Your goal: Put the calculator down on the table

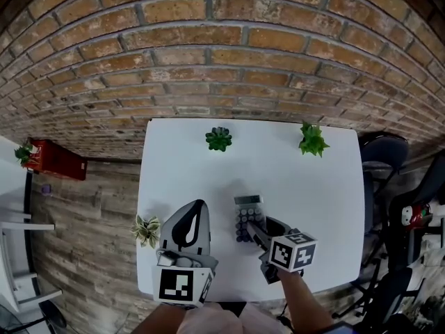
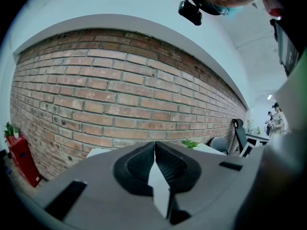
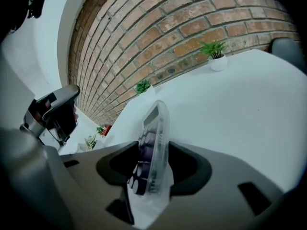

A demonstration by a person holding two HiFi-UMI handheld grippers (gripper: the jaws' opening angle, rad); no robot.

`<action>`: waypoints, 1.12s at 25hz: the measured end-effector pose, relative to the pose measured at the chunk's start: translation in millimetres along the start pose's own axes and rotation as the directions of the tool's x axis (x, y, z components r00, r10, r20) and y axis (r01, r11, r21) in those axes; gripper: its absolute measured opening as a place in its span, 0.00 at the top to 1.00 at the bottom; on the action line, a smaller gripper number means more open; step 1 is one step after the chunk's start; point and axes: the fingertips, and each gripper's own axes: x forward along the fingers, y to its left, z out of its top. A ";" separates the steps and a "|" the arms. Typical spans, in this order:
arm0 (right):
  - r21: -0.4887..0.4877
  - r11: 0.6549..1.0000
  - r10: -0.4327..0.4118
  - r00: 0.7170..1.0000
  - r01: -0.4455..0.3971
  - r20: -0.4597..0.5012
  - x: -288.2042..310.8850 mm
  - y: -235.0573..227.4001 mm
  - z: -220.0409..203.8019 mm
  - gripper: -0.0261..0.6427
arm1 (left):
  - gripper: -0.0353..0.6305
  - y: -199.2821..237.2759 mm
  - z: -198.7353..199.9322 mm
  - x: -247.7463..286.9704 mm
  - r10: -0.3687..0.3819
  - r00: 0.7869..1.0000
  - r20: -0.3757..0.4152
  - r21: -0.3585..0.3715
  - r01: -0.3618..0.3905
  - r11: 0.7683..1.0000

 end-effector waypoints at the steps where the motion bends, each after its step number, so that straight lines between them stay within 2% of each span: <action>1: 0.003 1.000 -0.002 1.000 0.002 -0.002 0.1 -1.1 -0.3 0.66 | 0.93 -0.5 0.0 0.6 -0.002 1.000 -0.001 0.001 0.002 1.000; 10: -0.012 0.998 -0.061 0.998 0.061 -0.018 -2.4 -20.4 -3.0 0.62 | 0.93 -4.7 -1.2 1.8 -0.011 1.000 -0.006 0.002 0.011 1.000; 17: -0.024 0.997 -0.073 0.997 0.073 0.013 -5.2 -23.5 0.1 0.62 | 0.93 -6.4 1.5 -2.3 -0.010 1.000 0.003 0.005 0.010 1.000; 24: -0.055 0.996 -0.058 0.985 0.068 0.164 -39.2 -8.8 33.0 0.63 | 0.93 -19.1 21.0 -20.8 -0.010 0.998 0.057 0.029 0.008 1.000; 28: -0.183 0.981 -0.013 0.958 0.068 0.287 -79.3 30.6 68.3 0.65 | 0.93 -36.7 51.4 -39.7 -0.023 0.991 0.130 0.048 0.017 0.999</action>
